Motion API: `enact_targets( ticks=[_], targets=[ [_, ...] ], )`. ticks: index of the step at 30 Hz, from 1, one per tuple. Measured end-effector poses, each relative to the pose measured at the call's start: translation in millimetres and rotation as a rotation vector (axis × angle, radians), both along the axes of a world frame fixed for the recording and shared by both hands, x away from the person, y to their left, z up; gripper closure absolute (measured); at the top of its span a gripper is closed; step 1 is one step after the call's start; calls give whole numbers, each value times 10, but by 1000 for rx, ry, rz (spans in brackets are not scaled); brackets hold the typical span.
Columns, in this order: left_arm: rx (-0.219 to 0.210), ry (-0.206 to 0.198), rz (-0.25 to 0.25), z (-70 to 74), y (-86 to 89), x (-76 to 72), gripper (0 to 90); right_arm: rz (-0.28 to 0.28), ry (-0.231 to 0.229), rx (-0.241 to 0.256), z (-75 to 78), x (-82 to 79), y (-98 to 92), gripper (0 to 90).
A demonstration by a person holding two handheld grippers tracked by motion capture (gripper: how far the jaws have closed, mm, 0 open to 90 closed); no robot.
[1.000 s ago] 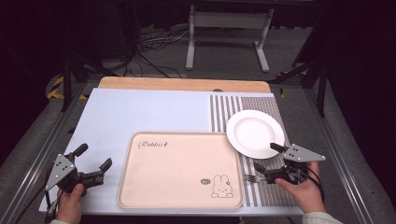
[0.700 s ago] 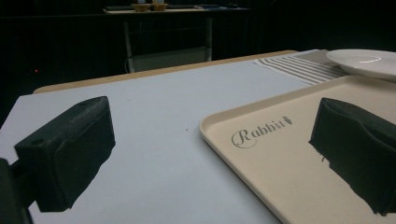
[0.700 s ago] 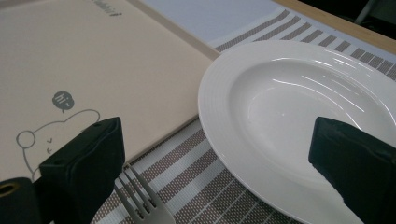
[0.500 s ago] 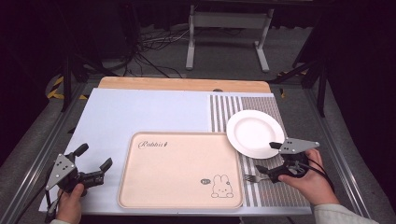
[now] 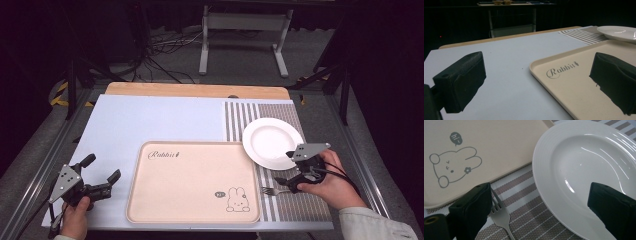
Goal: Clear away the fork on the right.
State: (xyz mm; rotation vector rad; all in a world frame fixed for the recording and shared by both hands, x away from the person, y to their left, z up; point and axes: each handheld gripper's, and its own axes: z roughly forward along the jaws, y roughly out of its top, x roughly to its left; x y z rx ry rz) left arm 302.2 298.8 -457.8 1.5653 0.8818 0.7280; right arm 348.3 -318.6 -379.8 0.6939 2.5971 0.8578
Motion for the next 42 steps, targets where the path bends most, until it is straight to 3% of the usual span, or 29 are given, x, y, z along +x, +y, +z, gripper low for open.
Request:
enact_targets(
  ticks=[11,22,28,33,38,42],
  targets=[
    [3,0,-1,3,2,-2,9,83,97,-113,42,57,5,81],
    [4,-3,4,5,10,-4,9,185,154,-199,47,129,28,159],
    [5,-7,12,8,10,-7,7,244,186,-272,12,120,61,270],
    [2,-8,14,9,11,-8,6,277,238,-335,-54,91,82,365],
    [2,-9,15,9,11,-8,6,353,240,-412,-130,87,112,447],
    [2,-10,14,10,12,-10,5,352,288,-467,-184,77,132,510]
  ],
)
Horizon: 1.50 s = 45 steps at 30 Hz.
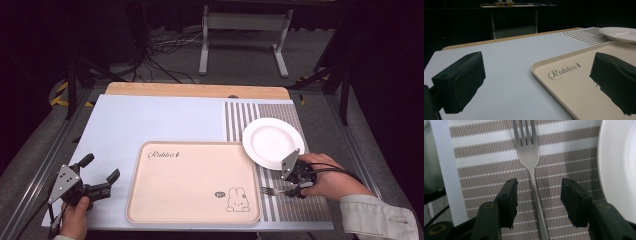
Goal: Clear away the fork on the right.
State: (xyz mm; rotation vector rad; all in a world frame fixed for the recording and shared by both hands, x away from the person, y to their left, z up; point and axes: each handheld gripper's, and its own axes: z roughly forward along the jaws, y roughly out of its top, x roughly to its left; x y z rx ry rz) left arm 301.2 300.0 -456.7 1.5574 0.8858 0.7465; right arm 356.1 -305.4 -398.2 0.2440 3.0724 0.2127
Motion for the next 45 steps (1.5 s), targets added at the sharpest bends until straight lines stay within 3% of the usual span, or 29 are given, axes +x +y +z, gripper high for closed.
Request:
enact_targets(
  ticks=[8,12,17,20,33,45],
  targets=[
    [-1,0,1,1,1,-2,5,61,31,-109,-85,10,44,680],
    [-3,-2,3,-1,1,-1,5,93,36,-133,-113,26,61,724],
    [-2,1,2,-1,2,0,5,126,38,-188,-152,36,79,844],
    [-2,-2,1,-1,1,-2,4,155,31,-227,-156,21,126,852],
    [-4,-1,3,-2,4,-1,4,168,25,-235,-157,14,138,856],
    [-7,3,3,-2,0,-3,4,136,16,-191,-61,0,92,857]
  ],
)
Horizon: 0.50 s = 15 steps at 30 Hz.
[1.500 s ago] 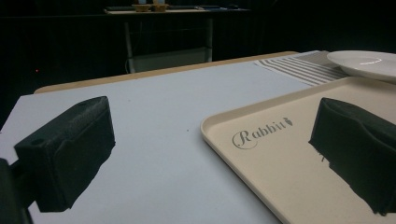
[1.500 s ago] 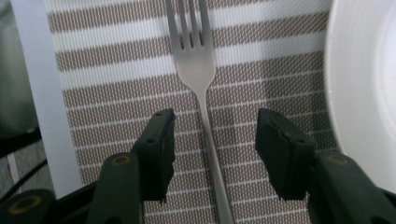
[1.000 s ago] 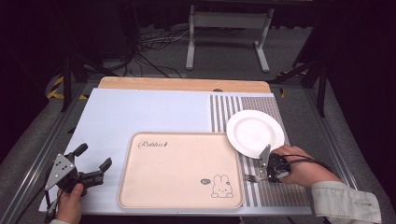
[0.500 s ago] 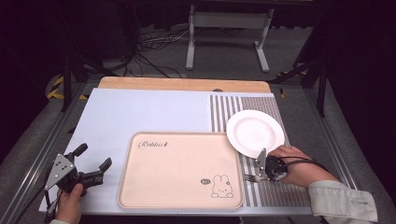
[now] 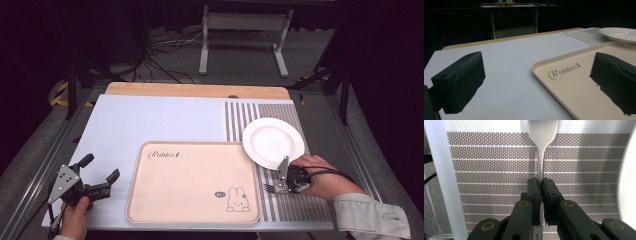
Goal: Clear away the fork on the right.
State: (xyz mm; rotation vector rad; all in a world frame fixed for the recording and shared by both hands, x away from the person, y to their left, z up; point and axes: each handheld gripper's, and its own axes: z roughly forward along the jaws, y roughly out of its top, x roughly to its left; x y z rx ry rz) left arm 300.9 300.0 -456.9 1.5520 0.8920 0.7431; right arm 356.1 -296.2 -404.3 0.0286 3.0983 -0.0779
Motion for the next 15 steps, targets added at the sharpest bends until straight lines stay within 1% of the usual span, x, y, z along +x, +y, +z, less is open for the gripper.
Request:
enact_targets(
  ticks=[3,5,6,8,9,11,12,13,15],
  targets=[
    [2,0,0,1,5,2,4,-9,-3,15,58,4,-15,857],
    [2,0,0,1,7,2,4,-19,-7,35,98,1,-20,857],
    [-1,-2,0,1,6,0,4,-28,-19,55,126,-2,-23,857],
    [0,-3,0,2,7,0,4,-30,-16,61,143,-1,-24,857],
    [0,-3,0,2,7,0,4,-33,-28,86,176,-1,-28,857],
    [0,-2,0,1,7,1,4,-33,-28,89,192,-1,-27,857],
    [2,0,-1,2,8,1,4,-43,-41,111,205,-12,-21,857],
    [2,0,-2,3,9,1,4,-38,-37,114,221,-7,-18,857],
    [2,-1,-2,3,10,0,4,-43,-52,136,237,-18,-13,857]
  ],
)
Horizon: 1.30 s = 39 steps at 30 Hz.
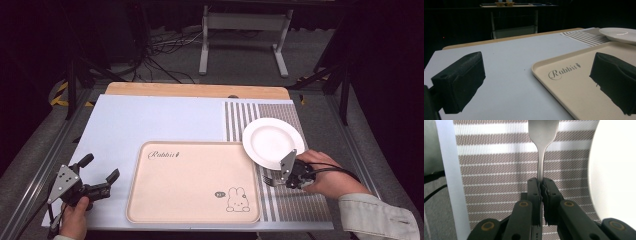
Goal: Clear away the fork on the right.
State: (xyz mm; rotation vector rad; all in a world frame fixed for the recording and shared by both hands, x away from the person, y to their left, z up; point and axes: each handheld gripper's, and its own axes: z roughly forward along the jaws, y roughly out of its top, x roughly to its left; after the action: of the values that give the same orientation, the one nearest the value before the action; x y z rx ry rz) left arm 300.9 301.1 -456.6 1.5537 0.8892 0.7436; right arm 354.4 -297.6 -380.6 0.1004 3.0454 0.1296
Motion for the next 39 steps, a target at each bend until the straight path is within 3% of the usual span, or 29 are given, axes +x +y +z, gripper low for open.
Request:
enact_targets(
  ticks=[7,11,15,29,39],
  targets=[
    [0,-1,0,1,-3,0,5,4,-16,69,57,-9,24,857],
    [1,-2,0,-1,-5,2,5,-26,-33,92,81,-27,56,856],
    [0,-3,-1,0,-3,1,5,-29,-63,153,108,-23,96,856],
    [2,-3,-1,4,5,-2,6,-63,-98,284,200,-21,224,856],
    [-1,-3,2,6,9,-2,5,-152,-103,343,265,-48,400,857]
  ],
)
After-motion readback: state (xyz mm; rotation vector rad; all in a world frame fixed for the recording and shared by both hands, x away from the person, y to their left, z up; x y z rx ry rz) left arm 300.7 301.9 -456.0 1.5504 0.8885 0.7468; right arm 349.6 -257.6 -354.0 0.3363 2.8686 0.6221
